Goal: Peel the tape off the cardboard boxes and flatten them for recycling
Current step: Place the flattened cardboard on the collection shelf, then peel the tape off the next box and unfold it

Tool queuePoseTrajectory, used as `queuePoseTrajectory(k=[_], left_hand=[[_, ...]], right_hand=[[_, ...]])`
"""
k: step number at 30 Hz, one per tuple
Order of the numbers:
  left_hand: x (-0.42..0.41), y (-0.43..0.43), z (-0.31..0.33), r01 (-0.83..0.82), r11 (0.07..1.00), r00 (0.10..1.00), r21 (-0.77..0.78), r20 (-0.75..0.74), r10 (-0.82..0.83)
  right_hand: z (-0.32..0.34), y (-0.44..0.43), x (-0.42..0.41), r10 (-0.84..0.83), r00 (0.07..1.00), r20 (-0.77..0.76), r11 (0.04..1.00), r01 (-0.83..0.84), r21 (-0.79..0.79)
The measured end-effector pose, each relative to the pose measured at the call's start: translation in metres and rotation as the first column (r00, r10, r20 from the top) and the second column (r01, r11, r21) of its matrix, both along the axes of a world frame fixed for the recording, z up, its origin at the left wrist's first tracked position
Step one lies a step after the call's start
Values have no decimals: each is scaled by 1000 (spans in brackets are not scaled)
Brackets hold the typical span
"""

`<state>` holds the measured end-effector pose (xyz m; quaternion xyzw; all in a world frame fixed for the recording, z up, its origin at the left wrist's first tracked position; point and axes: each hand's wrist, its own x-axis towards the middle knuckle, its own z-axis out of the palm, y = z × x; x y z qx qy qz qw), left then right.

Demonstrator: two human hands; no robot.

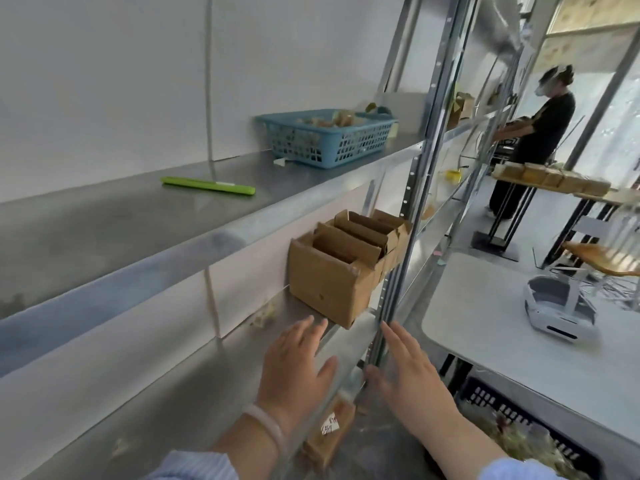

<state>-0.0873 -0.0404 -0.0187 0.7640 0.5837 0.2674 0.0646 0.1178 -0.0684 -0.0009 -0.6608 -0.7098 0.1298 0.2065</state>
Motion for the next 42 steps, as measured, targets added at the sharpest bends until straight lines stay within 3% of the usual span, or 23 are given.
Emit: queuePoseTrajectory(k=[8, 13, 18, 21, 25, 29, 34, 39, 42], left_hand=[[43, 94, -2, 39, 986, 993, -165, 117, -19], [67, 131, 5, -47, 972, 960, -231, 258, 108], [98, 156, 9, -220, 944, 878, -247, 370, 302], [112, 167, 0, -320, 903, 830, -286, 375, 413], [122, 175, -14, -330, 880, 712, -341, 522, 469], [127, 164, -21, -383, 863, 628, -329, 593, 504], [124, 152, -21, -435, 845, 537, -310, 664, 520], [117, 142, -25, -504, 811, 487, -297, 678, 551], [117, 134, -25, -576, 762, 469, -295, 645, 604]], right_hand=[[-12, 104, 34, -46, 994, -99, 994, 36, -105], [-13, 176, 46, -55, 965, -258, 990, 19, -140], [-25, 226, 58, -24, 913, -407, 974, -70, -215], [-34, 238, 67, 87, 887, -453, 965, -187, -182], [-37, 254, 72, 174, 840, -514, 947, -286, -148], [-37, 260, 73, 155, 760, -631, 946, -298, -126], [-45, 267, 69, 17, 580, -814, 937, -292, -189], [-47, 276, 59, 219, 693, -687, 895, -423, -142], [-47, 275, 53, 161, 708, -688, 856, -448, -260]])
